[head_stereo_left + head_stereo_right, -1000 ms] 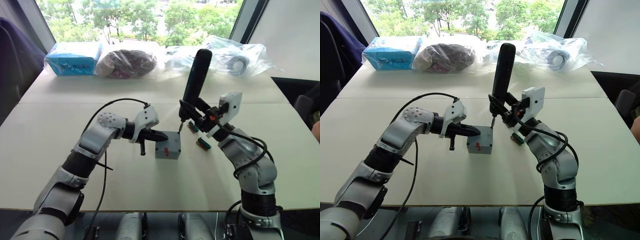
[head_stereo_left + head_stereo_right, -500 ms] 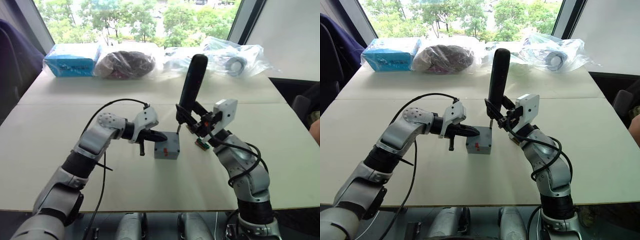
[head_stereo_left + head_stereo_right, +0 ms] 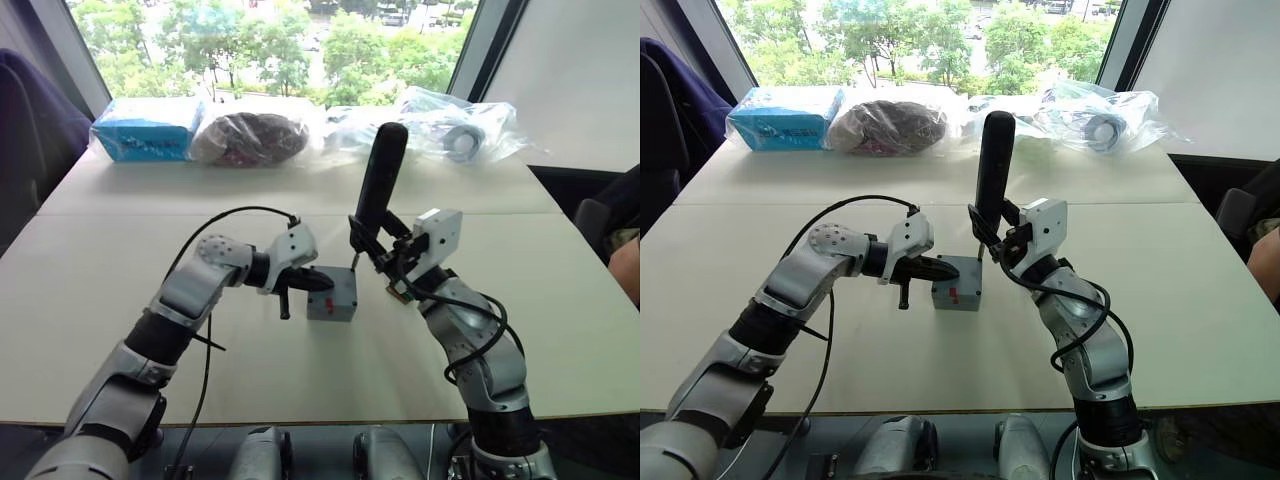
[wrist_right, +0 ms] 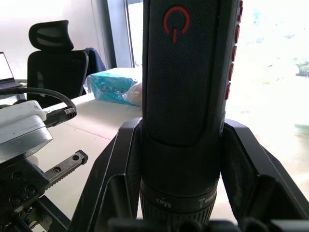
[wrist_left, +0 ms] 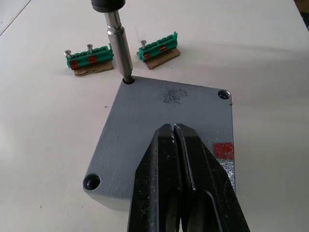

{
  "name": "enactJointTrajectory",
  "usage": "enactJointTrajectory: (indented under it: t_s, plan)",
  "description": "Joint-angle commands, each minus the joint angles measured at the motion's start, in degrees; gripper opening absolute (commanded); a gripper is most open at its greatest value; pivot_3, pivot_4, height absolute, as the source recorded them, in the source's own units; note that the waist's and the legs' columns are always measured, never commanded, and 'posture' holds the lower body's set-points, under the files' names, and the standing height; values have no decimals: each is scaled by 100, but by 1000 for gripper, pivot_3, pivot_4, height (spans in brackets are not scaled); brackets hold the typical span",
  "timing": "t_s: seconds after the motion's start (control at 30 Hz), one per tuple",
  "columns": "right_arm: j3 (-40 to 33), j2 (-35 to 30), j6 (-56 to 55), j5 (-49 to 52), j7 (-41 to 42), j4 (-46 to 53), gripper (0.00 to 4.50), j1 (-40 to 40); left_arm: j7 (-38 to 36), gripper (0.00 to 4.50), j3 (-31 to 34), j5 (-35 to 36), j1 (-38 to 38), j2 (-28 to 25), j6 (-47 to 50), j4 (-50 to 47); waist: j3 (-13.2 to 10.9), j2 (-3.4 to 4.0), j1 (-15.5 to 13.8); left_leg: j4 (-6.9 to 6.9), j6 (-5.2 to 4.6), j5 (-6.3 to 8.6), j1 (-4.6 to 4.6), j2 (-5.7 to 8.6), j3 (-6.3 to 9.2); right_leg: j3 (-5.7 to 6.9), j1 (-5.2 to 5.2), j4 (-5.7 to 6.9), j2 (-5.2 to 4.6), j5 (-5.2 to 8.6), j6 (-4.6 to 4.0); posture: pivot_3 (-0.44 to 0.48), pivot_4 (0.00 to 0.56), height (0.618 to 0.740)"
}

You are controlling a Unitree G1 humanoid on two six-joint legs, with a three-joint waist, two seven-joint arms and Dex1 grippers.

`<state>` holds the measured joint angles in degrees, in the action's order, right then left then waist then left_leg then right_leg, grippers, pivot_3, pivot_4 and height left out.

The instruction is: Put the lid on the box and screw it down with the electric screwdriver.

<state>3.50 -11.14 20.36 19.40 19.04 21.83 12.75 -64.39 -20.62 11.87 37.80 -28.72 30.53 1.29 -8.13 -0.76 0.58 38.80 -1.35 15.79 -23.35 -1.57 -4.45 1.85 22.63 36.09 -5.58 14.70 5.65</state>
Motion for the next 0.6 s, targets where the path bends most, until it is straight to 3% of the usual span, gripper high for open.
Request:
enactJointTrajectory:
  t_s: [0.03,0.6]
  plan:
    - [146,-93,292,-172,31,-574,1771,-347,27,0,-105,-95,-120,-13,64,-47,5,-1,3,0,0,0,0,0,0,0,0,0,-1,1,-3,0,150,740]
    - [7,-98,270,-83,48,-394,1771,-217,51,0,-96,-68,-93,55,78,22,15,-1,2,-52,3,0,8,13,0,1,8,-18,-48,10,-22,0,150,740]
